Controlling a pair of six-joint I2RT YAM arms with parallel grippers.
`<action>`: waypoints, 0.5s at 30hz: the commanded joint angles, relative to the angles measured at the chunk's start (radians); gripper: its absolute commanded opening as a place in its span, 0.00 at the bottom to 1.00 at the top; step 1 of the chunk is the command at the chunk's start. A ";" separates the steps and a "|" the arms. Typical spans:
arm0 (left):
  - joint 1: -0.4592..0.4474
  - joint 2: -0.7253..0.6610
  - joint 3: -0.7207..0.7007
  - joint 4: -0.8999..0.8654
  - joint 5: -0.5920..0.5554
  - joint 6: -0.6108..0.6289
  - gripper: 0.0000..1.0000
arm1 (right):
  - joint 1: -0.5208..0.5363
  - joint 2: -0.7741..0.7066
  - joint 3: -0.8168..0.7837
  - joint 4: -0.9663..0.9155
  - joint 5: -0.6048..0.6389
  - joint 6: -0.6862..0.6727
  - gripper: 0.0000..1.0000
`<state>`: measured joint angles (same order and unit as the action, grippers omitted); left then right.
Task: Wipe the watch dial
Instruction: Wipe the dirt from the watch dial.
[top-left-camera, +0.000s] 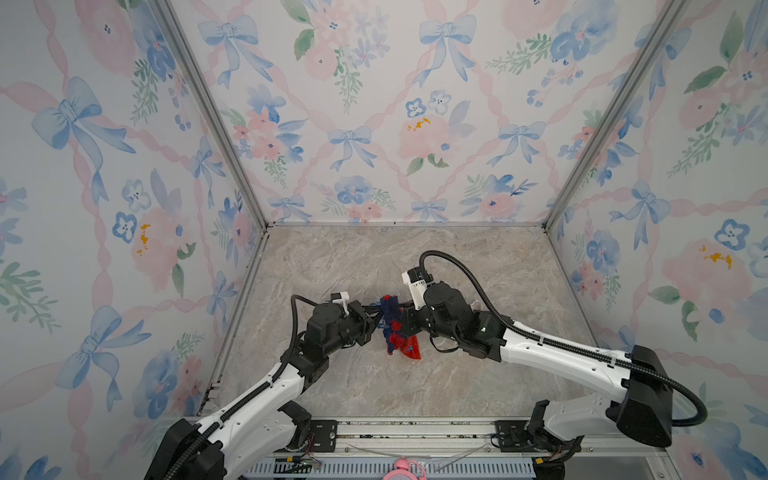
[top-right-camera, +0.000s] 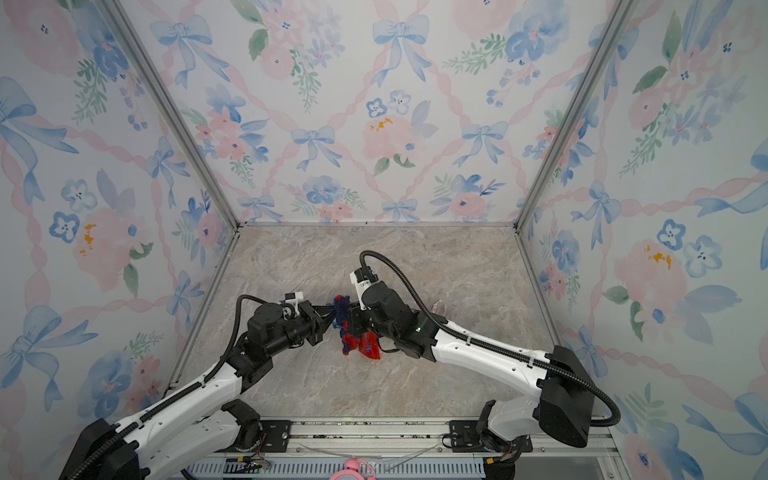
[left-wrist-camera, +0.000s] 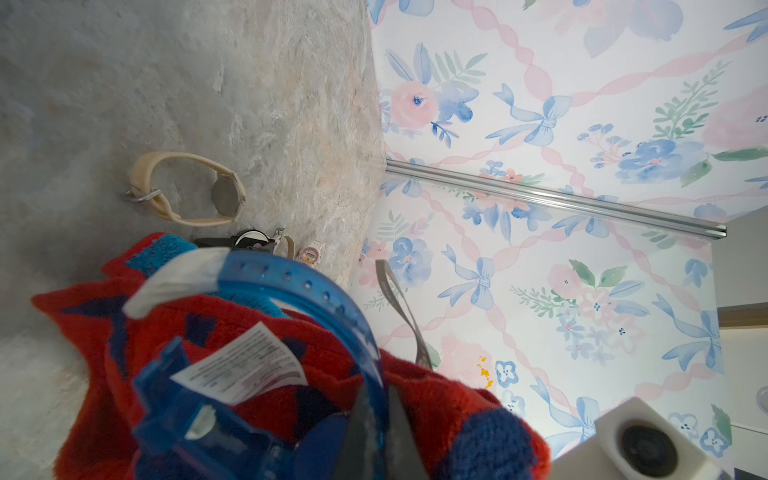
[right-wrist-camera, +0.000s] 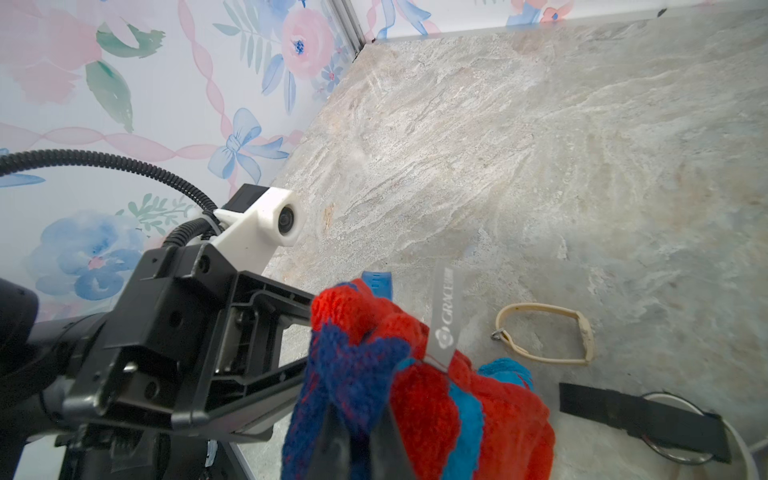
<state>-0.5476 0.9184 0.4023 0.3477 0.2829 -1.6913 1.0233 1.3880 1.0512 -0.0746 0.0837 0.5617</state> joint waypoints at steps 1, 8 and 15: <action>-0.021 -0.028 -0.020 0.068 -0.012 -0.061 0.00 | 0.014 0.010 -0.019 0.063 0.014 0.014 0.00; -0.050 -0.030 -0.025 0.119 -0.064 -0.103 0.00 | 0.020 0.027 -0.050 0.091 0.028 0.032 0.00; -0.060 -0.038 -0.028 0.148 -0.093 -0.130 0.00 | 0.003 0.030 -0.084 0.078 0.065 0.051 0.00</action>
<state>-0.6003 0.9081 0.3698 0.3931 0.1852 -1.7874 1.0275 1.3968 0.9962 -0.0017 0.1162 0.5922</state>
